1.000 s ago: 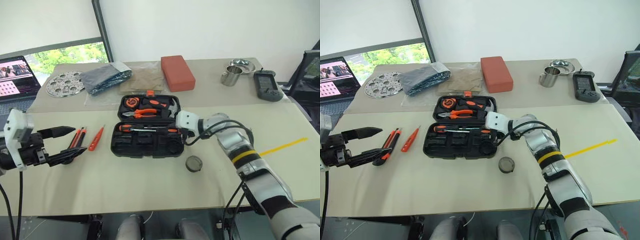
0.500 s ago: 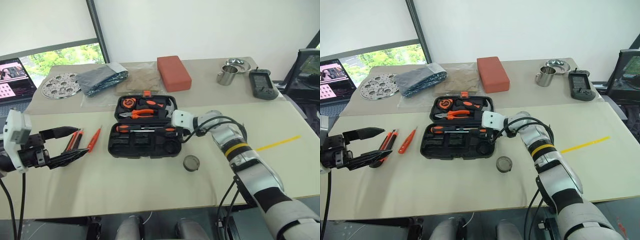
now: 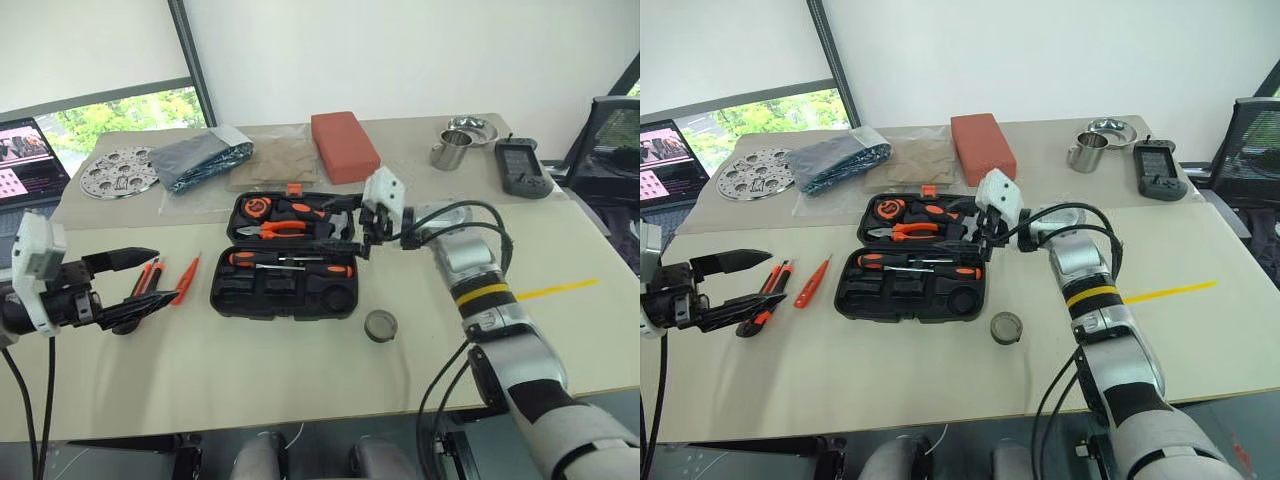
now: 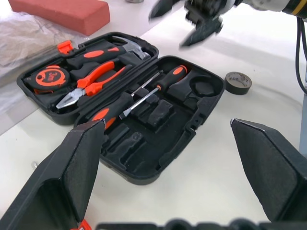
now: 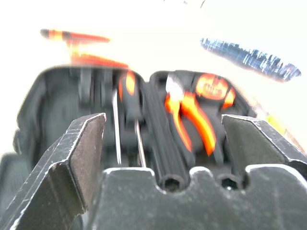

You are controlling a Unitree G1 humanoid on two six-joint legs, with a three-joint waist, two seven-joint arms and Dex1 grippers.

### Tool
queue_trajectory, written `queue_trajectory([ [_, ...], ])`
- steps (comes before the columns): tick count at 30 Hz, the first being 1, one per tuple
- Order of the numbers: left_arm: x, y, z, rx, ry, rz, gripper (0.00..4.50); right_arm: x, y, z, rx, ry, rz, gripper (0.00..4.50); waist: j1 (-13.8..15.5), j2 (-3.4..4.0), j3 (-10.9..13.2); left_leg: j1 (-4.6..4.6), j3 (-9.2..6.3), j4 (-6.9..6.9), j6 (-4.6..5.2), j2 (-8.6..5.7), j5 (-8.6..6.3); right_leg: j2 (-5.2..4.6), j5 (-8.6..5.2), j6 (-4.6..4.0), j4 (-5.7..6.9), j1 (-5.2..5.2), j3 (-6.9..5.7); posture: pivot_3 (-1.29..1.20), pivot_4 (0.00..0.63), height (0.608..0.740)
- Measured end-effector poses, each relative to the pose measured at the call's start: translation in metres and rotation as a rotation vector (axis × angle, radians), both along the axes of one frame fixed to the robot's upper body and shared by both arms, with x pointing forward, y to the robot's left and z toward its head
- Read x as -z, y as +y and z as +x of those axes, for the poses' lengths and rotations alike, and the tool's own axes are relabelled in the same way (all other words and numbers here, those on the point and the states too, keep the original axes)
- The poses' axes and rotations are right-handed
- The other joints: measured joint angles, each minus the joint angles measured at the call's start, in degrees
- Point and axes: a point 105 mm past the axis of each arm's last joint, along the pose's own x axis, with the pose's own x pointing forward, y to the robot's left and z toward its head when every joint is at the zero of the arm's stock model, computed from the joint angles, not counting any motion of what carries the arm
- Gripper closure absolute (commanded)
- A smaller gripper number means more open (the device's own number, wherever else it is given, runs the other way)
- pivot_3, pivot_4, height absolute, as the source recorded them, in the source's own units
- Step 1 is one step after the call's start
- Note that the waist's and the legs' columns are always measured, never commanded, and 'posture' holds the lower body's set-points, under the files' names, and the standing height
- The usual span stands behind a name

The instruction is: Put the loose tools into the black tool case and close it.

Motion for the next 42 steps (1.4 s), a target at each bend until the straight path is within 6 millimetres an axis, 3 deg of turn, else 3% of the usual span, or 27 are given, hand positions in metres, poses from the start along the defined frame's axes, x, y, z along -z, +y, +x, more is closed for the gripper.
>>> queue_trajectory([
  [3,0.000,-0.001,0.002,0.006,-0.001,-0.003,0.00,0.023,0.004,-0.002,0.035,0.068,0.020,2.47,0.03,0.01,0.01,-0.04,0.03,0.01,0.00,-0.04,0.01,-0.01,0.00,0.00,0.00,-0.05,0.02,0.00,0.150,0.740],
  [9,-0.001,-0.001,0.003,0.017,0.002,0.001,0.00,0.045,0.013,0.002,0.081,0.088,-0.018,4.48,-0.09,0.01,0.01,-0.03,0.03,0.01,-0.01,-0.03,0.01,0.03,0.00,0.00,0.01,-0.07,0.02,0.00,0.150,0.740],
  [16,-0.002,0.000,0.003,0.019,0.007,0.021,0.00,0.070,0.017,0.000,0.066,0.114,-0.108,4.48,-0.07,0.01,0.01,-0.03,0.04,0.02,-0.02,-0.03,0.02,0.03,0.00,0.00,0.01,-0.07,0.02,0.00,0.150,0.740],
  [35,0.005,0.005,-0.003,-0.015,0.034,0.031,0.00,0.076,0.023,0.006,0.057,0.046,-0.298,4.48,-0.14,-0.03,-0.02,0.43,0.10,0.00,-0.03,-0.01,0.01,-0.06,-0.01,-0.03,0.08,0.11,0.01,0.00,0.150,0.740],
  [42,0.008,0.006,-0.007,-0.030,0.042,0.043,0.00,0.074,0.024,0.005,0.048,0.046,-0.289,4.48,-0.14,-0.13,-0.07,0.46,0.11,-0.01,-0.04,0.00,0.00,-0.12,0.04,-0.17,0.09,0.12,-0.01,0.00,0.150,0.740],
])
